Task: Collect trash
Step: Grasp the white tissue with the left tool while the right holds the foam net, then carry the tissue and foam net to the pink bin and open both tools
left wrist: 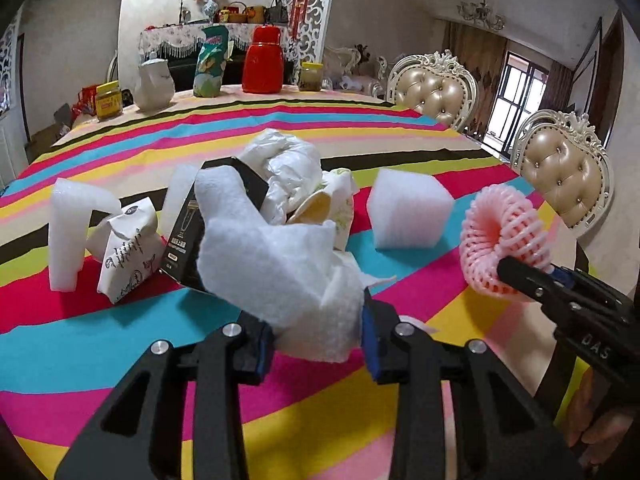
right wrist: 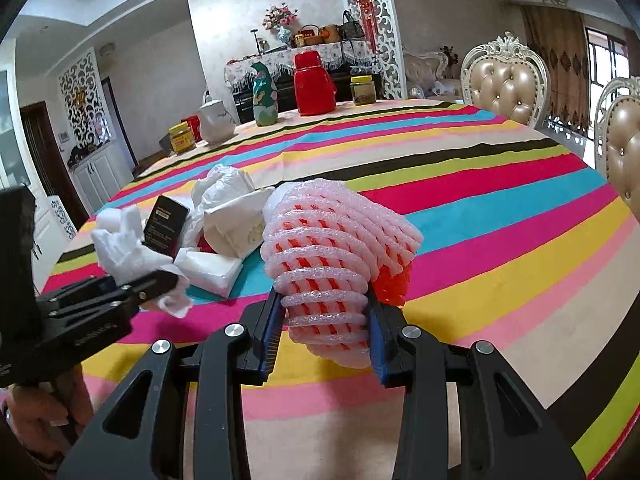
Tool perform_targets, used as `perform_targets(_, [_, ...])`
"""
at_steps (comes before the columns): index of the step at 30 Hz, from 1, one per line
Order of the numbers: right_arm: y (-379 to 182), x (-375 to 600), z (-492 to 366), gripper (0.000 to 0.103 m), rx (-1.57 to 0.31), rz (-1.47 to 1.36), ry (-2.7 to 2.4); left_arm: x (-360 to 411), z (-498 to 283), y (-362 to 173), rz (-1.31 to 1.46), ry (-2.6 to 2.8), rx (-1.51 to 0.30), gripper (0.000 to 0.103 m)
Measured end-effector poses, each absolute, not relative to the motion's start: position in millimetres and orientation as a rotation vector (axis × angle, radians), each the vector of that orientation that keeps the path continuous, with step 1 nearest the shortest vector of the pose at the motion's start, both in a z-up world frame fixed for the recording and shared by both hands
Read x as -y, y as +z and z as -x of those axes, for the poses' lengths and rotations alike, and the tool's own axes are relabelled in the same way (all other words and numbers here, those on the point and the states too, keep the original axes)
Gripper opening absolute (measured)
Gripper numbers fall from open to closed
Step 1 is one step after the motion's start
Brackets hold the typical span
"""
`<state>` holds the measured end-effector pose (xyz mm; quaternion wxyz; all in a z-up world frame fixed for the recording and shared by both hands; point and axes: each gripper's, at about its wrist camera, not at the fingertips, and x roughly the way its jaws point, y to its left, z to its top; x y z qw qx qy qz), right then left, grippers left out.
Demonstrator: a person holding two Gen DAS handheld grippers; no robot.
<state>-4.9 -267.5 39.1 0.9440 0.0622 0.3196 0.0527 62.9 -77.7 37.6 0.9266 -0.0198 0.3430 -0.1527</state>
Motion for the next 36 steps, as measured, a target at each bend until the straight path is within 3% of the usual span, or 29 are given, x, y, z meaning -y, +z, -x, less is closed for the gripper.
perform_targets(36, [55,270,73,0.037,-0.55,-0.035,0.094,92,-8,60,-0.074,-0.31,-0.511,0.035])
